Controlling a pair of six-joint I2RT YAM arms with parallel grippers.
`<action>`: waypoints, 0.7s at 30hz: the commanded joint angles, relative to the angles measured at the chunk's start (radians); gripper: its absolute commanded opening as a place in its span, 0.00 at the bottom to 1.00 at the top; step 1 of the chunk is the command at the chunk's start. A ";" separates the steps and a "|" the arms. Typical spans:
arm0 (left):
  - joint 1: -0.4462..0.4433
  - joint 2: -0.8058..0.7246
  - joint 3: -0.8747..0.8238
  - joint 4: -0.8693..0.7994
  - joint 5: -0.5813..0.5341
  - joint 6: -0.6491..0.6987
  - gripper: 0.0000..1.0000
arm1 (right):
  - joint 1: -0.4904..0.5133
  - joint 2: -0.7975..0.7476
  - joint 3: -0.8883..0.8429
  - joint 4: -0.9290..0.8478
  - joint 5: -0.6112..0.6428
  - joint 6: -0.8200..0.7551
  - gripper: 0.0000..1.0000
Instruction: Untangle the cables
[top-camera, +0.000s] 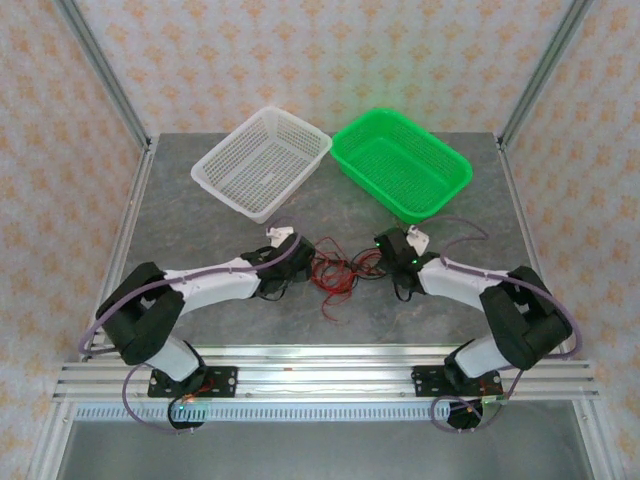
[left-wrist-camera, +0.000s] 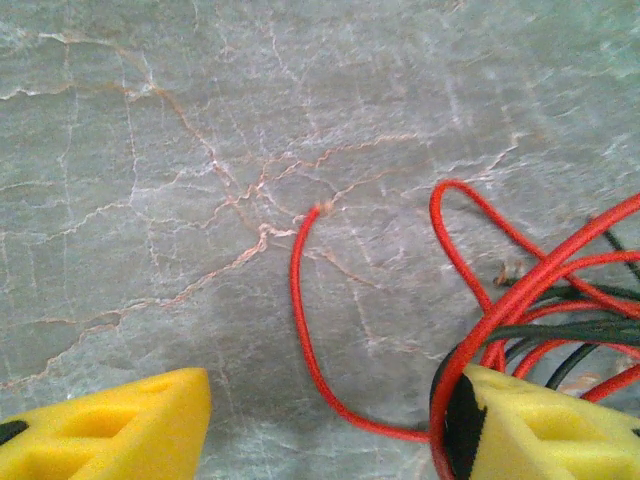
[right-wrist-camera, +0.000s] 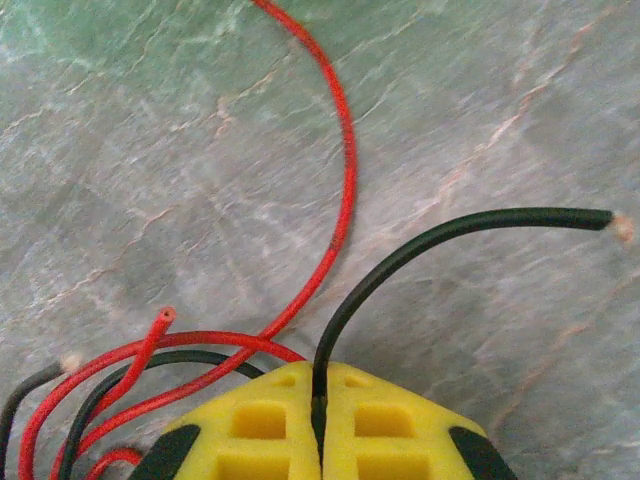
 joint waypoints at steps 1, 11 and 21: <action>0.007 -0.037 -0.033 -0.056 -0.013 -0.032 0.65 | -0.023 -0.029 0.001 -0.087 0.097 -0.088 0.03; -0.075 -0.069 -0.004 -0.028 0.023 -0.014 0.65 | -0.016 -0.192 0.092 -0.213 -0.145 -0.212 0.60; -0.087 0.099 0.230 -0.098 0.031 0.146 0.69 | 0.104 -0.320 0.044 -0.259 -0.214 -0.015 0.76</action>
